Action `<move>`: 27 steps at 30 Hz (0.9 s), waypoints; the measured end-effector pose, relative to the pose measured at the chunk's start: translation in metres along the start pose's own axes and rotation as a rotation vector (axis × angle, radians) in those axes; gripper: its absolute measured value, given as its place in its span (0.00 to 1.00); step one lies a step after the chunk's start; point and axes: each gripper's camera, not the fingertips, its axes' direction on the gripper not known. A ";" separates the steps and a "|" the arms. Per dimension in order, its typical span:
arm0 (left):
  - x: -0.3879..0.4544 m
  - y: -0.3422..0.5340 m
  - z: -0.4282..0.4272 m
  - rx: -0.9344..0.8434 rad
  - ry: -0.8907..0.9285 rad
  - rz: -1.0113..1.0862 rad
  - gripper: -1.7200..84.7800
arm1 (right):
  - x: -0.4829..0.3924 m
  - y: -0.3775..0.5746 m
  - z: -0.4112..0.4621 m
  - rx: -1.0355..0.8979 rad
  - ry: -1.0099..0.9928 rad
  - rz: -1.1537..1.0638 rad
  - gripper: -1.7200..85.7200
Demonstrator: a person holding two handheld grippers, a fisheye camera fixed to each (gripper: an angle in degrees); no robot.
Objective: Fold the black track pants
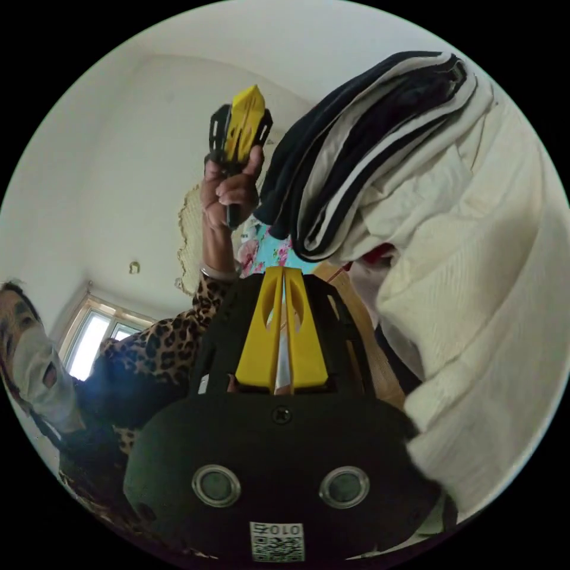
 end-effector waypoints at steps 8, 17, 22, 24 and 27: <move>-0.027 0.011 0.090 -0.311 -0.223 -0.007 0.02 | -0.016 0.018 -0.034 0.101 0.108 -0.077 0.05; -0.009 -0.003 0.084 -0.276 -0.145 -0.027 0.02 | -0.011 0.049 -0.061 0.190 0.163 -0.067 0.05; 0.039 -0.068 0.083 -0.243 -0.184 0.116 0.02 | -0.002 0.076 -0.087 0.260 0.194 -0.008 0.05; 0.028 -0.106 0.084 -0.186 -0.087 0.074 0.02 | -0.003 0.087 -0.100 0.310 0.208 -0.005 0.05; -0.021 -0.127 0.105 -0.187 -0.184 -0.038 0.02 | 0.000 0.101 -0.115 0.370 0.267 0.025 0.05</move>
